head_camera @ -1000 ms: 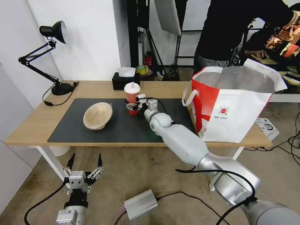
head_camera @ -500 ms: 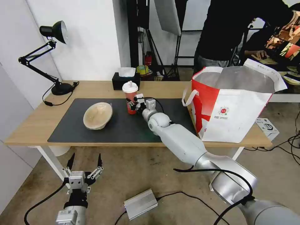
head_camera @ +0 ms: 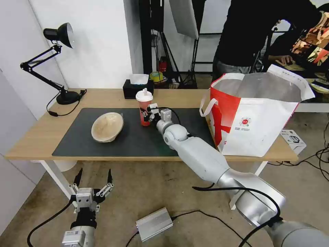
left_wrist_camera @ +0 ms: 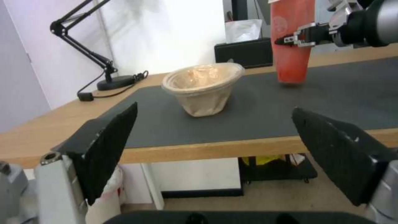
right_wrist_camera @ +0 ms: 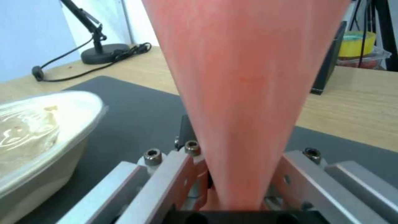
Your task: Pick up the trash from the table and place it into the takeout bag.
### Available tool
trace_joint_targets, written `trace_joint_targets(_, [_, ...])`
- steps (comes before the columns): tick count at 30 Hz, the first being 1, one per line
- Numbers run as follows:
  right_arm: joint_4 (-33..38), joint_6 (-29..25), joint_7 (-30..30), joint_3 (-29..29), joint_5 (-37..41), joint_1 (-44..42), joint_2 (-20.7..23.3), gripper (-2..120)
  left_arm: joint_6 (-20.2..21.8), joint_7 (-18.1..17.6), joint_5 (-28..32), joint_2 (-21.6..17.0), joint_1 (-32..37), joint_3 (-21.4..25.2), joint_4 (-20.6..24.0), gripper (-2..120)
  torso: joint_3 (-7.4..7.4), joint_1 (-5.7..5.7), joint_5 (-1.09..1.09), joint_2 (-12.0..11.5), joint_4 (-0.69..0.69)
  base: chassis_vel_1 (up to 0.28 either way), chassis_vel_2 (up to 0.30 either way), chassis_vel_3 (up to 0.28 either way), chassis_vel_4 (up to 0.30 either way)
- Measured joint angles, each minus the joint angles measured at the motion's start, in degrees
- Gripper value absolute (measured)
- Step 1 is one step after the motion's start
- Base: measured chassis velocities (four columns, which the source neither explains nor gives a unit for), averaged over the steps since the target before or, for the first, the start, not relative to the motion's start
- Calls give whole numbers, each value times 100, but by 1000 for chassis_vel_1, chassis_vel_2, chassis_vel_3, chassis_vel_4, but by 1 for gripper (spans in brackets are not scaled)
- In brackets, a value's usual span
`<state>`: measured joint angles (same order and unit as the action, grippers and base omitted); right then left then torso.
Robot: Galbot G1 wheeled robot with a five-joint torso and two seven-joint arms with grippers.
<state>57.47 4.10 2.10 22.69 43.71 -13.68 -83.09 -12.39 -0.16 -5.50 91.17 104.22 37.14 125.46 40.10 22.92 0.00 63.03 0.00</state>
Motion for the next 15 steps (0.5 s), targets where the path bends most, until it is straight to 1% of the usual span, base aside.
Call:
trace_joint_targets(2, [94,14,32,27,11,-22,44,5,1,1,-3,2,3,-6,5,100,0,0,0,0,0,0,0,0,0])
trace_joint_targets(15, [360,30,109,95,33,-112,189,4,1,2,-12,5,27,-11,28,100,0,0,0,0,0,0,0,0,0])
